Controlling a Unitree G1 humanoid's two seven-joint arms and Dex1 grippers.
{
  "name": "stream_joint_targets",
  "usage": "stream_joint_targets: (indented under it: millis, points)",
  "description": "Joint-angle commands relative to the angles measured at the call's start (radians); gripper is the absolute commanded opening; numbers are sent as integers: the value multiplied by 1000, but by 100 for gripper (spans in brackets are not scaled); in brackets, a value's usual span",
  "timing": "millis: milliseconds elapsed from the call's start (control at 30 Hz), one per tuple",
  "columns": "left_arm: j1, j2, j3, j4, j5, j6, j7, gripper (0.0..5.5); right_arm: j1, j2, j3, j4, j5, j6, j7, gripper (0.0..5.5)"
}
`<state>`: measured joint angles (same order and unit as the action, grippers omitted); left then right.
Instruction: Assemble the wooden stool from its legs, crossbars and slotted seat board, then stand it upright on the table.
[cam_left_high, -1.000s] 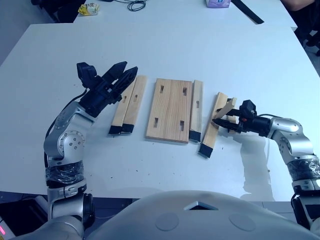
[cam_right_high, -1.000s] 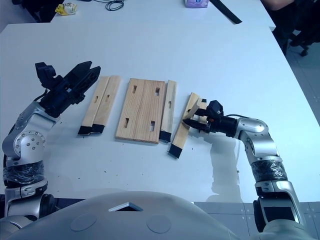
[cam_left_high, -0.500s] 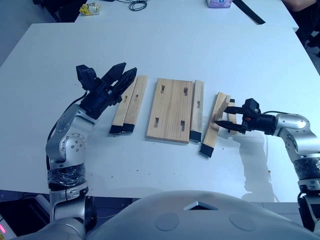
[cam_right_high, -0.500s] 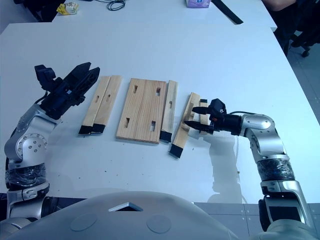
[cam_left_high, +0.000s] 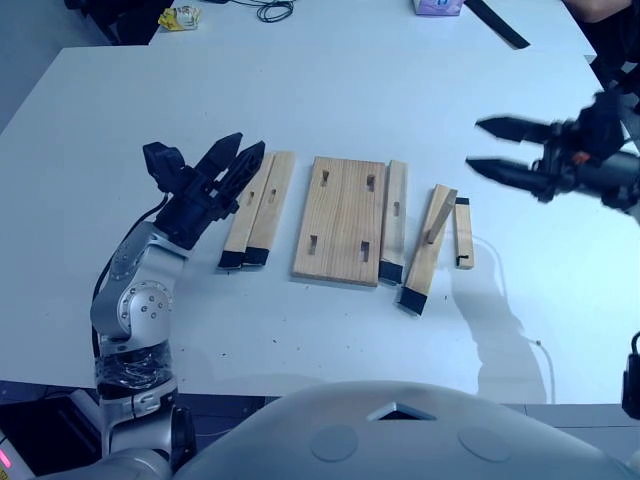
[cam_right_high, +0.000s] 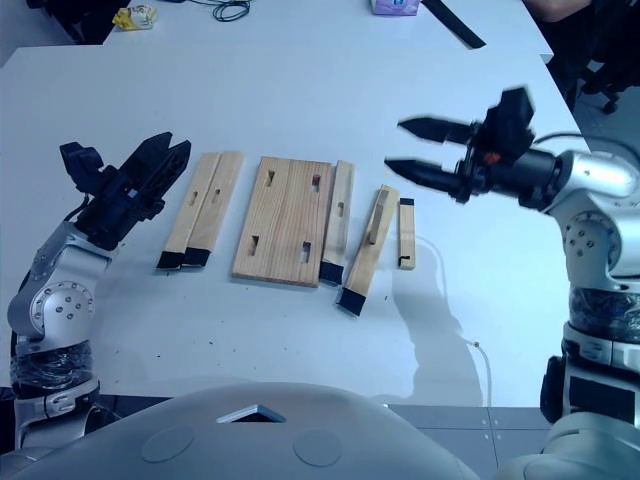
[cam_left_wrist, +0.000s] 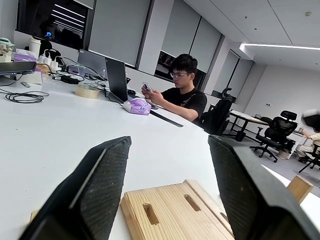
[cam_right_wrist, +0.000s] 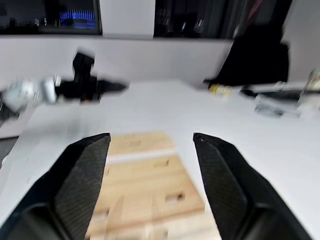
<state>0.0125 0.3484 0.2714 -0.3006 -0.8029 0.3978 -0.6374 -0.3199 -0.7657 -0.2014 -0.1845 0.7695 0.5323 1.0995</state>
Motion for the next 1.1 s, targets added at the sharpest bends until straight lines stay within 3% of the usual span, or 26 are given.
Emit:
stream_joint_targets:
  millis: [33,167,433,700,967,1100]
  points:
    - [0,-4,-4,-12,6,-7,7,286,41,68,105,-121,-59,35,-122,306]
    - [5,-8,-5,-7,9,-11,7,286,80,117,169,-225,-73,90,-240,306]
    - [17,-27,-14,-6,17,-26,20,286,-66,171,219,-184,-123,215,-430,306]
    - [7,-41,-16,2,26,-30,23,286,-53,150,256,-163,-172,217,-398,306]
    - [33,-53,-17,-14,33,-37,33,286,-135,203,86,-212,69,235,-344,306]
    - [29,-52,-20,-10,32,-37,37,286,-41,148,205,-211,-64,185,-305,306]
